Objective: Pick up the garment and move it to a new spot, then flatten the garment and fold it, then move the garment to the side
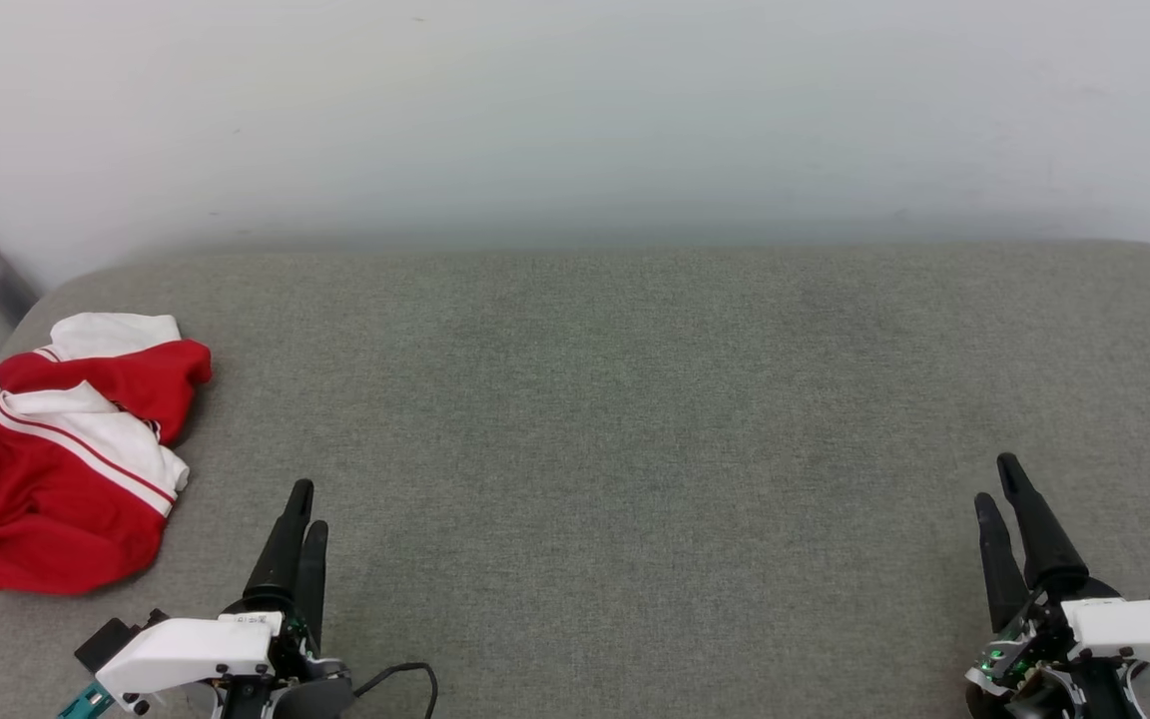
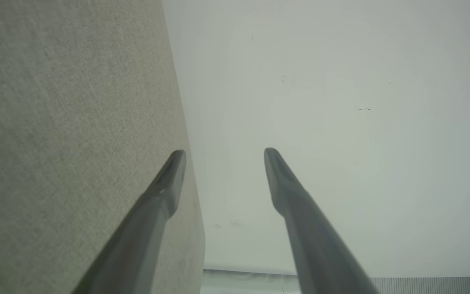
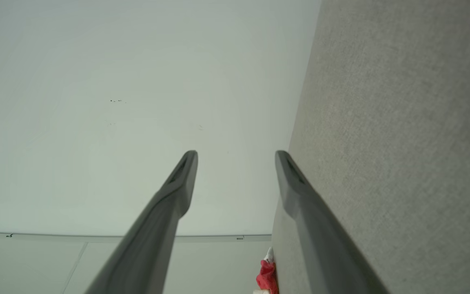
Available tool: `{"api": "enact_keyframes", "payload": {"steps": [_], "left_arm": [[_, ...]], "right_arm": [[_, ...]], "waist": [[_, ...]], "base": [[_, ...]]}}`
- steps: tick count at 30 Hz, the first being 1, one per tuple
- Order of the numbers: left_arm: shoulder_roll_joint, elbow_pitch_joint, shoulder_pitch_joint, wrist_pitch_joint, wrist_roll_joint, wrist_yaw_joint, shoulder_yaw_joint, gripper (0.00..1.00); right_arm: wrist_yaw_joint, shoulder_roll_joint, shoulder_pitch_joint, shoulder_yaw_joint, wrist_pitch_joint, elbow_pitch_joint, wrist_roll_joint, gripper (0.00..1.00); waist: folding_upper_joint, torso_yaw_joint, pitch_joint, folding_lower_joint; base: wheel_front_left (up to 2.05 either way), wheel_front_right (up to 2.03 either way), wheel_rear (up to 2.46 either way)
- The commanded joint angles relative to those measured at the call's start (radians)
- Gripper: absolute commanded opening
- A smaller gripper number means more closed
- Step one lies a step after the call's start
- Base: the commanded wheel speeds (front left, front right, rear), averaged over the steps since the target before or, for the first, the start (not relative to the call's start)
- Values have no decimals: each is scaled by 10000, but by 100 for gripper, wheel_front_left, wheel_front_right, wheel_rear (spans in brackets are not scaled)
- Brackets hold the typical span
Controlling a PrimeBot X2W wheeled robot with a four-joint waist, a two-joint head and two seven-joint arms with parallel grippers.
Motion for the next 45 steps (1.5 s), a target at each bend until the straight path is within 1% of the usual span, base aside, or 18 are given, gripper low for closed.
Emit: {"api": "enact_keyframes", "payload": {"steps": [1,5,9,10,14,22,31,37,45], "left_arm": [[36,-228,-270,-141,212,-4,-140,100],[52,-305,-275,-328,783,-4,-355,100],[54,-441,-256,-507,1546,-4,-458,100],[54,-441,-256,-507,1546,-4,-458,100],[47,-605,-231,-676,2415,-4,-475,100],[45,-867,-242,-996,4273,15,-650,100],[54,-1069,-322,-1324,6548,230,-870,100],[223,-1145,-424,-1526,7929,374,-1056,100],[420,-1169,-526,-1780,9240,601,-1265,100]], "right_arm": [[2,-46,-84,96,-119,-232,-175,100],[2,-114,-53,272,-321,-348,-568,100],[2,-214,-32,408,-530,-448,-1289,100],[2,-214,-32,408,-530,-448,-1289,100],[2,-258,-17,448,-712,-549,-2391,100],[2,-146,64,251,-977,-843,-4695,100],[3,-78,125,235,-1060,-1364,-7312,100],[3,-58,151,232,-1023,-1602,-8597,100],[3,-35,213,201,-1047,-1864,-10001,100]], "waist": [[0,8,-9,-1],[0,32,-33,-1],[0,60,-55,-1],[0,60,-55,-1],[0,90,-73,-1],[0,145,-78,-1],[0,174,-64,-1],[0,185,-24,-1],[0,195,-6,-1]], "base": [[0,0,0],[0,0,0],[0,0,0],[0,0,0],[0,0,0],[0,0,0],[0,0,0],[0,0,0],[0,0,0]]}}
